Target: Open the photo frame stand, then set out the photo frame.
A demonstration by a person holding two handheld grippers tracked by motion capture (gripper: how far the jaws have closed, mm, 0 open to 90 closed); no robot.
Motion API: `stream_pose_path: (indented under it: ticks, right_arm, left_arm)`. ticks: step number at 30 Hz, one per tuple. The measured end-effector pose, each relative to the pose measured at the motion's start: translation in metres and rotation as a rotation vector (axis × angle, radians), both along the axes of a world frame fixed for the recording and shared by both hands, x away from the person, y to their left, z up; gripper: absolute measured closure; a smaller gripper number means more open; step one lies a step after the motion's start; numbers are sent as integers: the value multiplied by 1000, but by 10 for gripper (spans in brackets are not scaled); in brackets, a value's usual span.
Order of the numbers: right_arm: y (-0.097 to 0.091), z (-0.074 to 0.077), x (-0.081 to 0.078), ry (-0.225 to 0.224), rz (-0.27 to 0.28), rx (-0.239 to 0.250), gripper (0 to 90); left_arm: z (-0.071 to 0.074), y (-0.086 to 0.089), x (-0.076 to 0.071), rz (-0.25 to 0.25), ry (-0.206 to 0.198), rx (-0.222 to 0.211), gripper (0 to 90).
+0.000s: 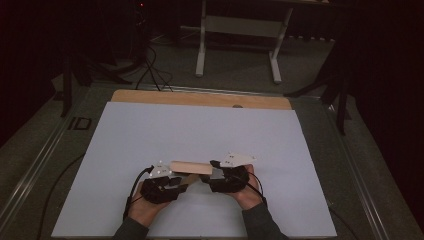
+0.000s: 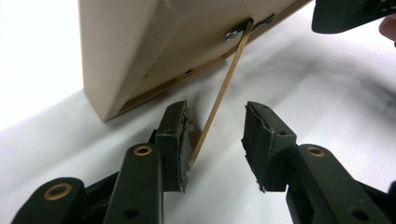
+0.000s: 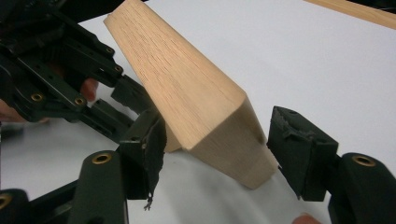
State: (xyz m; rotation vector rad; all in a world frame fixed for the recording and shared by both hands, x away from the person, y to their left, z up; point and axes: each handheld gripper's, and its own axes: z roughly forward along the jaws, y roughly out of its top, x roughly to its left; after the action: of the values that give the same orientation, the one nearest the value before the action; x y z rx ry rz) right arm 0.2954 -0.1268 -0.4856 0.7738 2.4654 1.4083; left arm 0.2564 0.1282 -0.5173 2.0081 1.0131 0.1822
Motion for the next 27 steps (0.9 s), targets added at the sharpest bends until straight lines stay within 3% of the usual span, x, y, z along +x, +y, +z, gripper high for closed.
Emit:
stream_pose_path:
  ticks: [16,27]
  right_arm:
    - [-6,2,-3,-6,17,-26,336]
    - [-12,1,-3,-11,34,-44,335]
  left_arm:
    - [5,5,-6,11,-46,34,601]
    - [6,7,-6,17,-54,31,603]
